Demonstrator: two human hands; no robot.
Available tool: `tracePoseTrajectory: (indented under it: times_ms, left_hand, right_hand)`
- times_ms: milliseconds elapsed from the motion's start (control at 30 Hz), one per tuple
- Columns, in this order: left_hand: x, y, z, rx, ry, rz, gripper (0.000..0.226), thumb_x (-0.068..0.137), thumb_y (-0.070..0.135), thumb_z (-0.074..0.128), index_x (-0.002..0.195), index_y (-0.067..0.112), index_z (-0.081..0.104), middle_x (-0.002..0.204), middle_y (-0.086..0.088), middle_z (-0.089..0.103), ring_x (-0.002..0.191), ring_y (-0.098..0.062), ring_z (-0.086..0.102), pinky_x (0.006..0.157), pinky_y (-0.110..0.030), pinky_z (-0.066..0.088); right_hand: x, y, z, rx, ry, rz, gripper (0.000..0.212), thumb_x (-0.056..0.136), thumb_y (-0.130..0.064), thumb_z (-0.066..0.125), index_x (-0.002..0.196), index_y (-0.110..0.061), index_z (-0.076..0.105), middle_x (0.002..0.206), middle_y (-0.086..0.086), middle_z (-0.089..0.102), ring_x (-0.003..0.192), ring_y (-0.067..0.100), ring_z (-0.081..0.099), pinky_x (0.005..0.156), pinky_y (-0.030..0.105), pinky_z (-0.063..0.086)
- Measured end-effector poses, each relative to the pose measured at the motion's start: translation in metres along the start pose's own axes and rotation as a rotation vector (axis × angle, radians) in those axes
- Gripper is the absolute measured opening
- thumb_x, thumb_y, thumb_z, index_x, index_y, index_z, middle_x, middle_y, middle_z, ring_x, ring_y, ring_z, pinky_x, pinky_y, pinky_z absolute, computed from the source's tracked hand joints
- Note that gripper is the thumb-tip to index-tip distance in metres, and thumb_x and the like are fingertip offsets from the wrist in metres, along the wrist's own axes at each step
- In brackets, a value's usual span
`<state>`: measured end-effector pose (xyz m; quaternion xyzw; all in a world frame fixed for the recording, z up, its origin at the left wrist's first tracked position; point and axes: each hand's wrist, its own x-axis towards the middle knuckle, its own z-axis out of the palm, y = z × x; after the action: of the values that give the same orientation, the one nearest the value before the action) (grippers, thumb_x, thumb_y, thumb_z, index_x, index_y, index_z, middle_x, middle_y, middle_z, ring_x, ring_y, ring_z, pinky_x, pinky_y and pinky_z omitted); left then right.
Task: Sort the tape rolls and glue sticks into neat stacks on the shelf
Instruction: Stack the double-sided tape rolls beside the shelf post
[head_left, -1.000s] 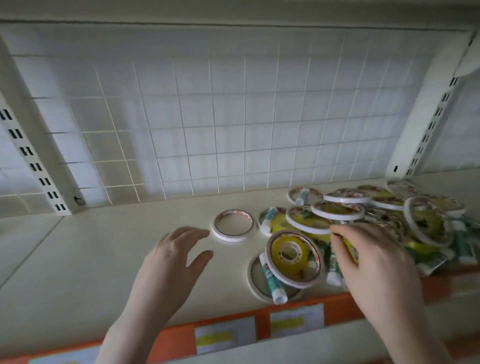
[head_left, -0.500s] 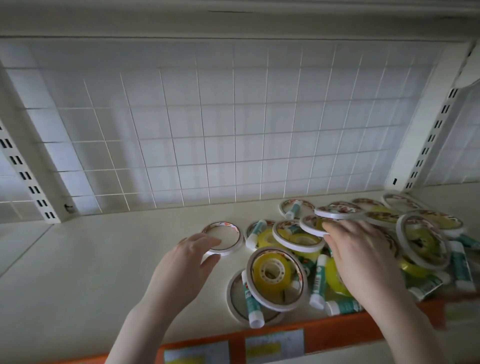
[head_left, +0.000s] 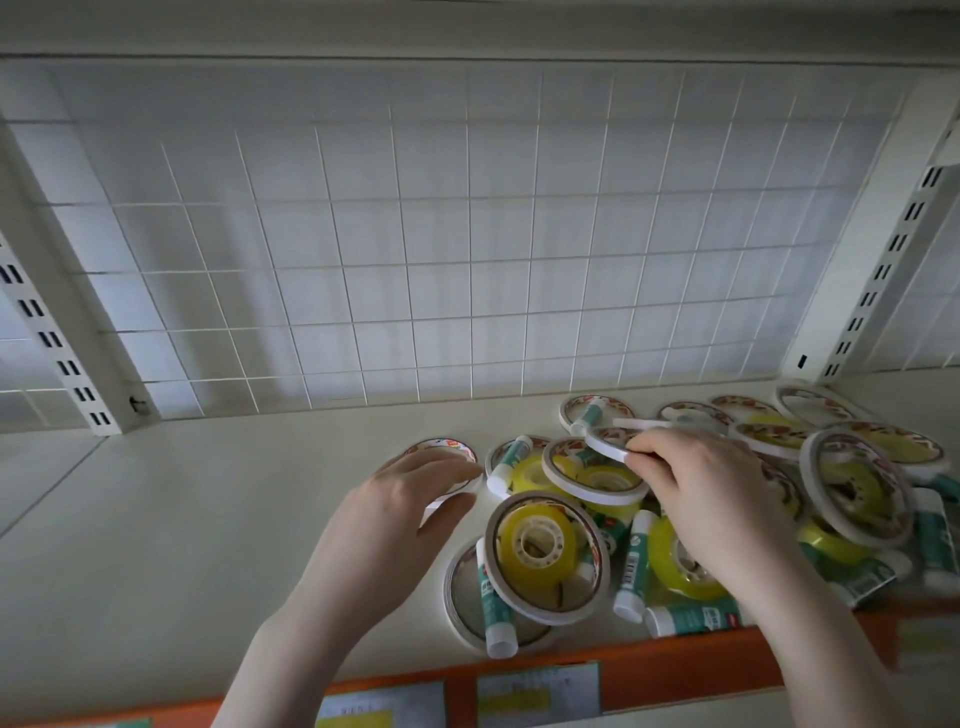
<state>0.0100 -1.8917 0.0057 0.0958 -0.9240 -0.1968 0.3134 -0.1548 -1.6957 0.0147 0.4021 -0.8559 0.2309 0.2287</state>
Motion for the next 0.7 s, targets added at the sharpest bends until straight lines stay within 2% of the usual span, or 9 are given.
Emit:
tracePoseTrajectory:
  times_ms: [67, 133, 200, 300, 367, 567, 700]
  left_hand:
    - [-0.002, 0.002, -0.001, -0.001, 0.004, 0.028, 0.030, 0.083, 0.042, 0.050, 0.100, 0.030, 0.071, 0.106, 0.020, 0.066, 0.102, 0.001, 0.055, 0.077, -0.016, 0.047]
    - [-0.004, 0.005, -0.001, -0.018, -0.004, 0.053, 0.033, 0.083, 0.044, 0.046, 0.099, 0.030, 0.071, 0.104, 0.021, 0.065, 0.100, 0.003, 0.055, 0.076, -0.011, 0.045]
    - [-0.006, 0.009, -0.001, -0.032, -0.024, 0.081, 0.032, 0.083, 0.044, 0.046, 0.099, 0.031, 0.071, 0.104, 0.020, 0.066, 0.100, 0.003, 0.056, 0.077, -0.013, 0.045]
    - [-0.010, 0.016, 0.000, -0.036, -0.050, 0.114, 0.030, 0.085, 0.044, 0.047, 0.100, 0.034, 0.070, 0.105, 0.019, 0.066, 0.098, 0.003, 0.058, 0.076, -0.024, 0.053]
    - [-0.013, 0.022, 0.001, -0.040, -0.066, 0.147, 0.029, 0.086, 0.044, 0.047, 0.099, 0.033, 0.071, 0.105, 0.018, 0.067, 0.098, 0.002, 0.059, 0.075, -0.026, 0.054]
    - [-0.023, 0.041, 0.011, 0.007, -0.133, 0.285, 0.024, 0.084, 0.040, 0.054, 0.094, 0.028, 0.073, 0.099, 0.016, 0.069, 0.098, -0.003, 0.060, 0.079, -0.025, 0.052]
    - [-0.027, 0.049, 0.017, 0.088, -0.207, 0.313, 0.023, 0.081, 0.044, 0.056, 0.084, 0.028, 0.072, 0.087, 0.016, 0.068, 0.089, -0.003, 0.060, 0.078, -0.022, 0.050]
  right_hand:
    - [-0.003, -0.004, -0.006, 0.094, 0.021, -0.012, 0.007, 0.078, -0.010, 0.072, 0.085, -0.011, 0.073, 0.065, -0.004, 0.064, 0.053, 0.009, 0.050, 0.055, 0.028, 0.043]
    - [-0.007, -0.007, -0.011, 0.181, 0.033, -0.022, 0.008, 0.079, -0.010, 0.070, 0.087, -0.011, 0.073, 0.066, -0.006, 0.064, 0.053, 0.005, 0.050, 0.056, 0.022, 0.037]
    - [-0.011, -0.009, -0.014, 0.224, 0.062, -0.040, 0.009, 0.080, -0.010, 0.070, 0.088, -0.012, 0.073, 0.069, -0.005, 0.066, 0.057, 0.010, 0.056, 0.059, 0.026, 0.041]
    - [-0.016, -0.009, -0.017, 0.205, 0.130, -0.052, 0.010, 0.078, -0.008, 0.072, 0.088, -0.010, 0.073, 0.070, -0.003, 0.067, 0.059, 0.014, 0.058, 0.056, 0.028, 0.043]
    - [-0.019, -0.005, -0.018, 0.179, 0.164, -0.042, 0.011, 0.077, -0.007, 0.073, 0.088, -0.010, 0.073, 0.071, -0.001, 0.068, 0.059, 0.017, 0.060, 0.056, 0.031, 0.047]
    - [-0.030, 0.007, -0.015, 0.098, 0.201, -0.055, 0.013, 0.073, -0.004, 0.076, 0.085, -0.006, 0.073, 0.071, 0.002, 0.069, 0.060, 0.021, 0.062, 0.060, 0.036, 0.049]
    - [-0.036, 0.011, -0.014, 0.090, 0.202, -0.056, 0.012, 0.071, -0.004, 0.077, 0.082, -0.007, 0.073, 0.067, 0.001, 0.067, 0.058, 0.019, 0.059, 0.060, 0.035, 0.048]
